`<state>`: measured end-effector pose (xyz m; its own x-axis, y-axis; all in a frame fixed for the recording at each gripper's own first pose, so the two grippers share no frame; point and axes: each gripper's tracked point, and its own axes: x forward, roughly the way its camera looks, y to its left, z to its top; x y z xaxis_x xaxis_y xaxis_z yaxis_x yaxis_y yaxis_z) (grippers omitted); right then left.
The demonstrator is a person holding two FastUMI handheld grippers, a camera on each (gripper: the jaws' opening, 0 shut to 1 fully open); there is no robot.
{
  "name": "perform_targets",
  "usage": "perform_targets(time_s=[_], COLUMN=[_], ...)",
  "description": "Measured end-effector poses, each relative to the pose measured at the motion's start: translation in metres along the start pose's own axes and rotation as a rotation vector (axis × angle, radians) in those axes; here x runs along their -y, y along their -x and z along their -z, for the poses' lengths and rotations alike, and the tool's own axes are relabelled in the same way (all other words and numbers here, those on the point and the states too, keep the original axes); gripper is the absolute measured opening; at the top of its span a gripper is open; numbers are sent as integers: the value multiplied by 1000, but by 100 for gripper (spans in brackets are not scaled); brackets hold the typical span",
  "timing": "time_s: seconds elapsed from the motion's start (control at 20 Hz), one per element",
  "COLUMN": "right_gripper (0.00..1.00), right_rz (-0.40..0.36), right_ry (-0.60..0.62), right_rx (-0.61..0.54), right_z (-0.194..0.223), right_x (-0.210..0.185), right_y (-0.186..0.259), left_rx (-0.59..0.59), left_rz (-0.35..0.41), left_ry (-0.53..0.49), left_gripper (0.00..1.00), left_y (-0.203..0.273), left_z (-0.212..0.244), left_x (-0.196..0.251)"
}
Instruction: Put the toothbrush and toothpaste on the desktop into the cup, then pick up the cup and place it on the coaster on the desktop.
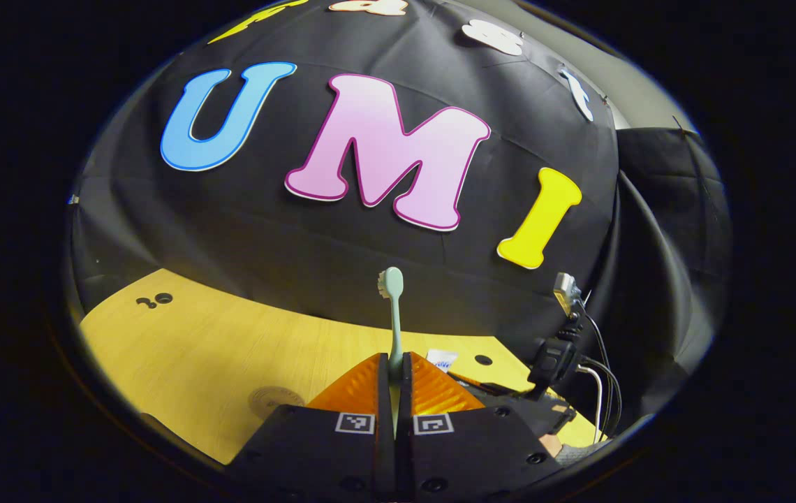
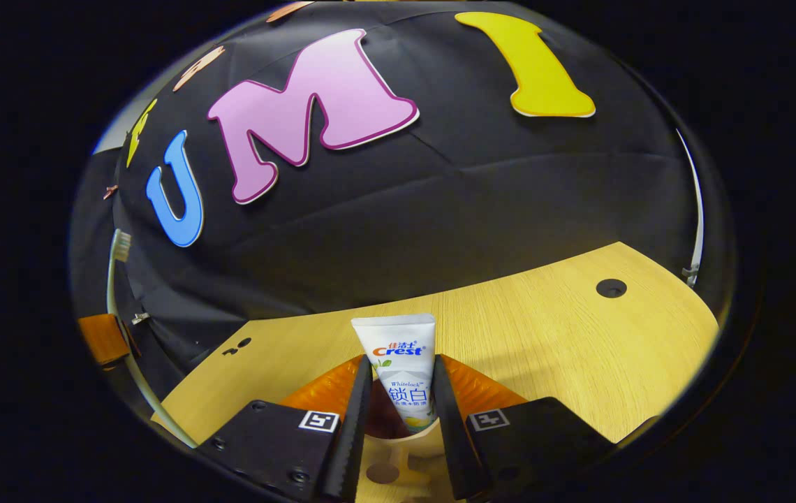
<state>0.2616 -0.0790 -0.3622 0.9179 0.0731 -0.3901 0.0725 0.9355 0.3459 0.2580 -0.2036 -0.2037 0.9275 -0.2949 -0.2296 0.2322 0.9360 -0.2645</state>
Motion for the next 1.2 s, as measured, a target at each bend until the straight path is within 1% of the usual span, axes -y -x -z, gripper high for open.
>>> perform_targets(time_s=[0.1, 0.2, 0.25, 0.3, 0.35, 0.4, 0.6, 0.85, 1.05, 1.2], right_gripper=[54, 60, 65, 68, 62, 71, 72, 72, 72, 71], right_rz=[8, 12, 12, 16, 28, 32, 65, 106, 134, 143], right_ry=[-46, -74, -83, -88, -93, -104, -147, -173, -183, -177], right_rx=[28, 48, 54, 60, 71, 80, 99, 107, 93, 88], right_z=[-9, -16, -18, -20, -23, -26, -35, -36, -28, -26], right_x=[2, 5, 7, 8, 13, 16, 34, 60, 74, 78], right_y=[8, 19, 24, 29, 35, 40, 58, 78, 86, 88], left_rx=[26, 52, 63, 72, 84, 97, 118, 76, 49, 36], left_rz=[23, 44, 45, 45, 39, 33, 7, -27, -32, -37], left_ry=[13, 12, 2, -5, -8, -5, 28, 50, 54, 30], left_gripper=[6, 6, 6, 6, 6, 6, 6, 6, 6, 6], left_y=[-18, -35, -44, -52, -59, -65, -91, -121, -130, -131], left_z=[-7, -10, -11, -11, -11, -12, -5, 26, 46, 61], left_x=[7, 14, 15, 17, 16, 15, 9, 3, 6, 8])
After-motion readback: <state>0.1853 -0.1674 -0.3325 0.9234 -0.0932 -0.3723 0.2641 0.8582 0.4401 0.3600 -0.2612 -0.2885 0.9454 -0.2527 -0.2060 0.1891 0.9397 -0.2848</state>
